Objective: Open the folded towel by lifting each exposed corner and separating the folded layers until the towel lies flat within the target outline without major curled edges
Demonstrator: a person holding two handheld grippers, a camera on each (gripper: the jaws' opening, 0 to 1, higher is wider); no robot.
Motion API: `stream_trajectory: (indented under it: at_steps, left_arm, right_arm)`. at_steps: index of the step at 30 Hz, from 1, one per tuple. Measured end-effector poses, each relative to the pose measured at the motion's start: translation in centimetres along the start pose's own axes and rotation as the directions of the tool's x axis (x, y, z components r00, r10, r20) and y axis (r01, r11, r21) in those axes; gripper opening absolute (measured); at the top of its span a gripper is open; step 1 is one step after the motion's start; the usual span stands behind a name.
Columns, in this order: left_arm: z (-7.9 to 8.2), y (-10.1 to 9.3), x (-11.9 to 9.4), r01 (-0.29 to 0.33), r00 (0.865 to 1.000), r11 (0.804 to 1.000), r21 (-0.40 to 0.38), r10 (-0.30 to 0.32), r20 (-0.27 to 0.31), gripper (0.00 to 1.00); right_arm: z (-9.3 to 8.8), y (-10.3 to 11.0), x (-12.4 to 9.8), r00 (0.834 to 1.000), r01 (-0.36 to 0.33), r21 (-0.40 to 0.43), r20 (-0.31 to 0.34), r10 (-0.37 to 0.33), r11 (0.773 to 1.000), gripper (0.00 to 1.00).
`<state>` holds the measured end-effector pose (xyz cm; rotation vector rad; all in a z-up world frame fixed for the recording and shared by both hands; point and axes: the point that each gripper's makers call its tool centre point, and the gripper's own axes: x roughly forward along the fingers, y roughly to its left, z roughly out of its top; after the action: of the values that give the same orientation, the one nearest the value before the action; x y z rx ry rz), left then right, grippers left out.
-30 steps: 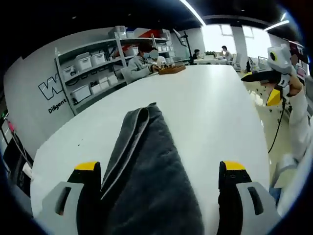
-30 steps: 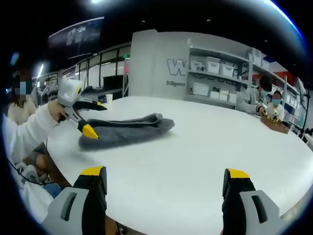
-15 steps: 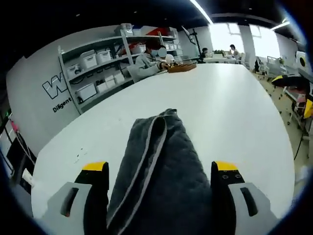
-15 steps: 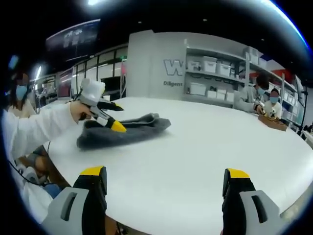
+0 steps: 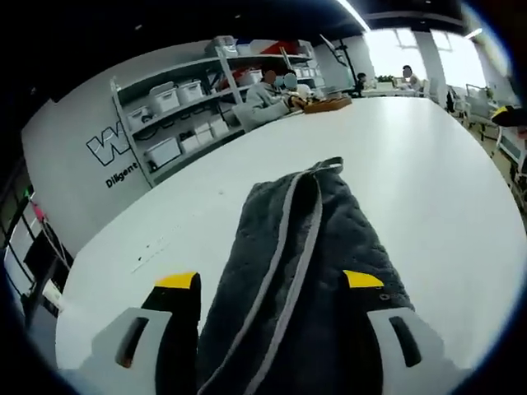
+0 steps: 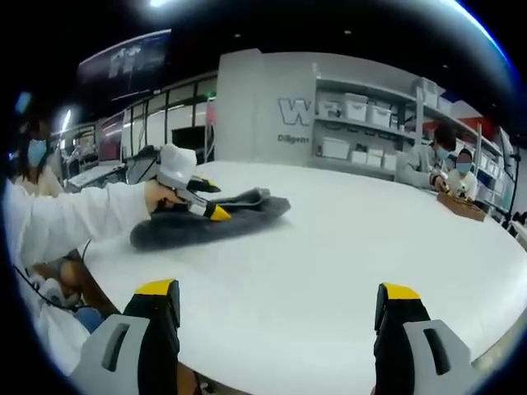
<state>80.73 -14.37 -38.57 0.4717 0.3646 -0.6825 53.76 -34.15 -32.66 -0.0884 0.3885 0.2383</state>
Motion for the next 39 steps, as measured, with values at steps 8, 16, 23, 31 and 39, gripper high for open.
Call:
stream_trajectory:
  at_steps: [8, 16, 23, 31, 39]
  left_arm:
    - [-0.4, 1.1, 0.1, -0.022, 1.0, 0.999, 0.048, 0.021, 0.012, 0.37]
    - [-0.5, 1.6, -0.3, 0.033, 0.999, 0.999, 0.022, -0.034, 0.035, 0.16]
    - [0.3, 2.9, -0.8, 0.053, 0.997, 0.997, -0.049, -0.05, 0.064, 0.06]
    - [0.2, 6.9, -0.1, 0.038, 0.998, 0.977, -0.208, -0.029, 0.048, 0.06]
    - [-1.0, 9.3, 1.6, 0.036, 0.999, 0.925, -0.379, -0.032, 0.017, 0.07]
  right_arm:
    - [-0.1, 0.4, 0.2, 1.0, -0.008, -0.004, -0.006, 0.008, 1.0, 0.99]
    - [-0.4, 0.8, 0.3, 1.0, -0.013, -0.019, -0.022, 0.013, 1.0, 0.99]
    - [-0.4, 0.9, 0.3, 1.0, -0.016, -0.02, -0.022, 0.015, 1.0, 0.99]
    - [-0.2, 0.9, 0.0, 1.0, -0.017, -0.022, -0.013, 0.017, 1.0, 0.99]
    - [-0.2, 0.6, 0.2, 1.0, -0.013, -0.015, -0.016, 0.013, 1.0, 0.99]
